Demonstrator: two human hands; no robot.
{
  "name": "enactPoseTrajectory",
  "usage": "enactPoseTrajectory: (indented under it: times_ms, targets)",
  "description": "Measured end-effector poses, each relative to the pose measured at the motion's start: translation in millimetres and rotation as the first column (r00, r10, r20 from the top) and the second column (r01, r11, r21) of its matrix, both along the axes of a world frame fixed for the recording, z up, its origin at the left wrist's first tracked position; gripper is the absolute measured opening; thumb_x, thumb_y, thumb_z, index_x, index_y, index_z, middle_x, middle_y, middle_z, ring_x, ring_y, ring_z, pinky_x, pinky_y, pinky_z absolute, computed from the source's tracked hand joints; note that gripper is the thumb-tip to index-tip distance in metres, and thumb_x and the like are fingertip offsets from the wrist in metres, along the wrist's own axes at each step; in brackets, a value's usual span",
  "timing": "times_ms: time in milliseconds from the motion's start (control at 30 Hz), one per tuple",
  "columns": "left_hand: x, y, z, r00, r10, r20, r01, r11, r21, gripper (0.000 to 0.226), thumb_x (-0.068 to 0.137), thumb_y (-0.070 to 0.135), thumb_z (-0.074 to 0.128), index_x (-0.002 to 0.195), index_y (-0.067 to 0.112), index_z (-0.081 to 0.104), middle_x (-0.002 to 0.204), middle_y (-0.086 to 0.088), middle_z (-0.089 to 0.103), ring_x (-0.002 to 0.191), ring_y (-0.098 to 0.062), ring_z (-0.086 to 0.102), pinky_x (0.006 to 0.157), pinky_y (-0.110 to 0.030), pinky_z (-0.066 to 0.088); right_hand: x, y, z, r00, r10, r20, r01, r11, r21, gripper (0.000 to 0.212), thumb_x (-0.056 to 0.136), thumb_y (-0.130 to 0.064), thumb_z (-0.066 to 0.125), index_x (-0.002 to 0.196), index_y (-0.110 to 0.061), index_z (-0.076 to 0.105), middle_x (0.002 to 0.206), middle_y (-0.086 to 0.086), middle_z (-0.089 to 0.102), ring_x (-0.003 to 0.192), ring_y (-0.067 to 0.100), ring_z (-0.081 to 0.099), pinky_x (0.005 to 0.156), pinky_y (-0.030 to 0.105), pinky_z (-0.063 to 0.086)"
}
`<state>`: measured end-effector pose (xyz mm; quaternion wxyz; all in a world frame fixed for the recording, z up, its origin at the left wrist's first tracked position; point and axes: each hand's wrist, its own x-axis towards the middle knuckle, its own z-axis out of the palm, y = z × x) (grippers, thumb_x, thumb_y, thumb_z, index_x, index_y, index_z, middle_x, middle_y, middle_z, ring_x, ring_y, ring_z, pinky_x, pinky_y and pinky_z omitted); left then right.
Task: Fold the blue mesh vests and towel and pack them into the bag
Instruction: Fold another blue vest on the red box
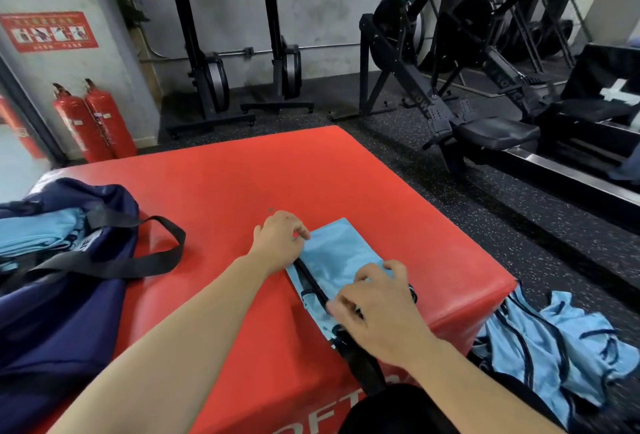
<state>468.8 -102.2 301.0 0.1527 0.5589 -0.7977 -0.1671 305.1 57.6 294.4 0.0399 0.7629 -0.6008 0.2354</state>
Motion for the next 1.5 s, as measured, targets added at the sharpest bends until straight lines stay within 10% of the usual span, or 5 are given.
enactPoseTrajectory:
  times_ms: [167,433,733,1333,1500]
  targets:
    - [-27,57,-5,0.951,-0.157,0.266,0.157,0.987,0.021,0.057,0.102,0.052,0.029,0.153,0.026,0.029,0.164,-0.006,0.007,0.152,-0.020,0.000,0.119,-0.046,-0.009,-45,-2,-19,0.984,-0.049,-0.173,0.045,0.999,-0.030,0.037,0.097,-0.043,0.039,0.101,-0.027,0.073,0.100,-0.005,0.071,0.103,0.022,0.066,0.099,0.042,0.031]
    - [-16,106,-37,0.860,-0.267,0.435,0.235,0.964,0.127,0.100,0.069,0.088,-0.006,0.153,0.036,-0.017,0.162,-0.003,-0.020,0.146,-0.019,-0.028,0.114,-0.053,-0.023,-59,17,-31,0.935,0.114,-0.336,0.034,0.913,0.406,0.065,0.098,-0.068,0.015,0.152,-0.034,0.029,0.159,0.007,0.028,0.148,0.023,0.022,0.117,0.034,-0.005]
    - [4,62,0,0.995,0.080,-0.058,-0.079,0.996,0.028,0.058,0.095,0.059,0.045,0.144,0.027,0.044,0.149,0.010,0.045,0.139,-0.012,0.037,0.115,-0.040,0.019,-62,-21,23,0.991,0.110,-0.082,-0.060,0.887,0.457,0.088,0.082,-0.080,0.000,0.147,-0.034,0.037,0.153,-0.013,0.037,0.144,0.002,0.021,0.119,0.032,-0.001]
    - [-13,-45,16,0.976,0.113,0.188,-0.173,0.924,0.340,0.019,0.088,0.026,0.067,0.082,0.010,0.060,0.070,0.001,0.048,0.069,-0.018,0.046,0.062,-0.023,0.039,-57,-128,-33,0.933,0.234,-0.275,-0.104,0.903,0.417,0.096,0.072,-0.074,-0.019,0.155,-0.029,-0.008,0.160,0.000,-0.022,0.146,0.013,-0.024,0.117,0.046,-0.018]
    - [-7,-52,27,0.964,0.235,-0.128,-0.196,0.945,0.261,0.016,0.081,0.025,0.078,0.085,0.016,0.065,0.074,0.003,0.057,0.065,-0.011,0.051,0.057,-0.024,0.042,-66,-148,-26,0.997,0.027,0.077,-0.042,0.979,0.200,0.079,0.086,-0.065,0.011,0.152,-0.025,0.029,0.158,-0.002,0.030,0.146,0.018,0.020,0.116,0.041,0.016]
